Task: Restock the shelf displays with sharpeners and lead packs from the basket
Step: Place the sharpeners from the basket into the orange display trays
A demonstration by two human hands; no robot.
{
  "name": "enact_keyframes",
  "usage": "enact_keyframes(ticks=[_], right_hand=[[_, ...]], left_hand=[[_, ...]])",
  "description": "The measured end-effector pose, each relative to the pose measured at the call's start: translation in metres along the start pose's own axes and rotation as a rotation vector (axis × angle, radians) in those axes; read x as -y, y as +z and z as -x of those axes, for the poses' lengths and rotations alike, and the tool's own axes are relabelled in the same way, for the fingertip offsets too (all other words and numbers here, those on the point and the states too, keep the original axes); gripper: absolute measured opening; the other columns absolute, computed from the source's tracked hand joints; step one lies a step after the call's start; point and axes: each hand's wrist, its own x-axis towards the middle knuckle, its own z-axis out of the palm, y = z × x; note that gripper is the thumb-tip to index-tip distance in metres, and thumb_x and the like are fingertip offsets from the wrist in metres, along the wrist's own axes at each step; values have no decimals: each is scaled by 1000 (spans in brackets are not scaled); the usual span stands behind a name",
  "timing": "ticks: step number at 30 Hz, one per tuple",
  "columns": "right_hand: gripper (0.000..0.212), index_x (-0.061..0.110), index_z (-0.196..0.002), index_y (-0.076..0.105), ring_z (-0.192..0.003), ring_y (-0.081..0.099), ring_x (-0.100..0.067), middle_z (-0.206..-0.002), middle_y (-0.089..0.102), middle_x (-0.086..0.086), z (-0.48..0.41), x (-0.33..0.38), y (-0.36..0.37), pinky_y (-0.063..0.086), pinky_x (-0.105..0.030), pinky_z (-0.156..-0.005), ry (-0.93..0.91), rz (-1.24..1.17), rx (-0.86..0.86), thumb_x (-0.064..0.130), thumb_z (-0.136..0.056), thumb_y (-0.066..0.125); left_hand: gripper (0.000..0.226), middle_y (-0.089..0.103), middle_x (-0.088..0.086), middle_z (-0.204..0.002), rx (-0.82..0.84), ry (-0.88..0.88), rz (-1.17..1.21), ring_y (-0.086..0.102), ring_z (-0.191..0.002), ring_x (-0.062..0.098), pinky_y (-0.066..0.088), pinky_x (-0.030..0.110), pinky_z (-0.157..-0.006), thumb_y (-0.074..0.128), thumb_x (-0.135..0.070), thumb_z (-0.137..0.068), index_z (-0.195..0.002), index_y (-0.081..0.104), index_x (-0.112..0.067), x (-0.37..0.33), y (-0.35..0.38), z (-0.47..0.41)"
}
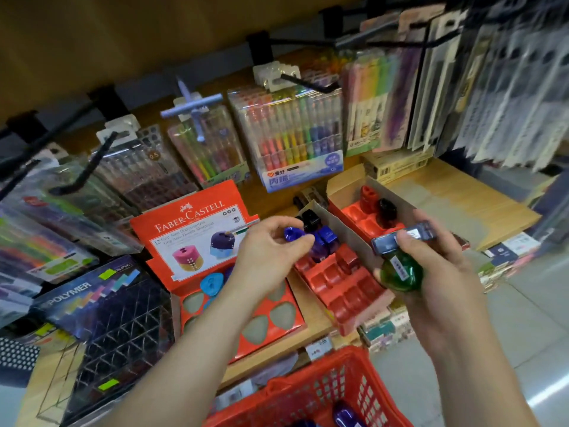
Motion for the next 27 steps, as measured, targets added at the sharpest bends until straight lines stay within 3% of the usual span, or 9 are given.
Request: enact_keyframes(ticks=[3,6,8,10,14,19,24,27], right_hand=[[42,24,-120,65,-72,74,-15,-79,76,7,3,-6,-14,59,-37,-63,-20,-47,-81,8,-81,68],[49,17,-125,61,-75,73,-15,-92,76,-2,8,-15,-24,55,-31,-57,-25,-87,-87,13,-77,69],[46,18,-122,63,-77,74,-18,-98,75,-6,10,-18,-27,55,-29,-53,-26,-116,-80,12,-77,68],[42,21,-119,65,-79,74,-22,-97,75,-7,10,-20,-28,55,-29,-51,-39,-120,-89,10,-79,68],[42,23,-118,66,-86,73,-26,-91,75,-1,8,-15,-30,61,-36,-60,-89,-95,-139,10,-78,68],[41,23,-121,62,-81,74,-20,-84,76,3,8,-5,-39,59,-30,-58,-144,-162,-221,12,-82,67],[47,23,-125,61,-87,73,-29,-90,77,-3,4,-9,-49,61,-41,-73,-135,-194,-314,21,-78,69],[47,28,-122,62,-88,73,-30,-95,76,-7,2,-14,-53,61,-36,-67,-99,-208,-333,21,-77,71]], left_hand=[[21,71,4,-78,53,73,-239,56,-61,6,49,26,-66,76,-19,-77,-91,67,-32,0,9,-9],[26,68,-6,-82,51,102,-425,59,-67,6,43,14,-64,73,-24,-77,-102,69,-31,7,8,-13],[27,69,-9,-90,28,100,-412,63,-76,10,44,12,-69,73,-23,-76,-102,68,-32,12,7,-15],[23,70,-10,-92,2,118,-275,65,-81,12,50,20,-76,73,-21,-75,-93,65,-33,10,9,-16],[23,71,-4,-94,24,151,-110,65,-81,10,54,27,-78,75,-13,-77,-93,65,-28,-17,29,-30],[32,65,-9,-86,147,224,-293,60,-75,5,49,22,-77,77,-26,-78,-108,68,-29,-32,78,-53],[45,67,-3,-98,217,257,-433,63,-85,10,51,27,-86,81,-28,-73,-114,65,-20,-30,125,-59],[51,69,0,-105,251,287,-526,64,-93,14,51,27,-86,82,-34,-71,-117,66,-19,-26,143,-62]])
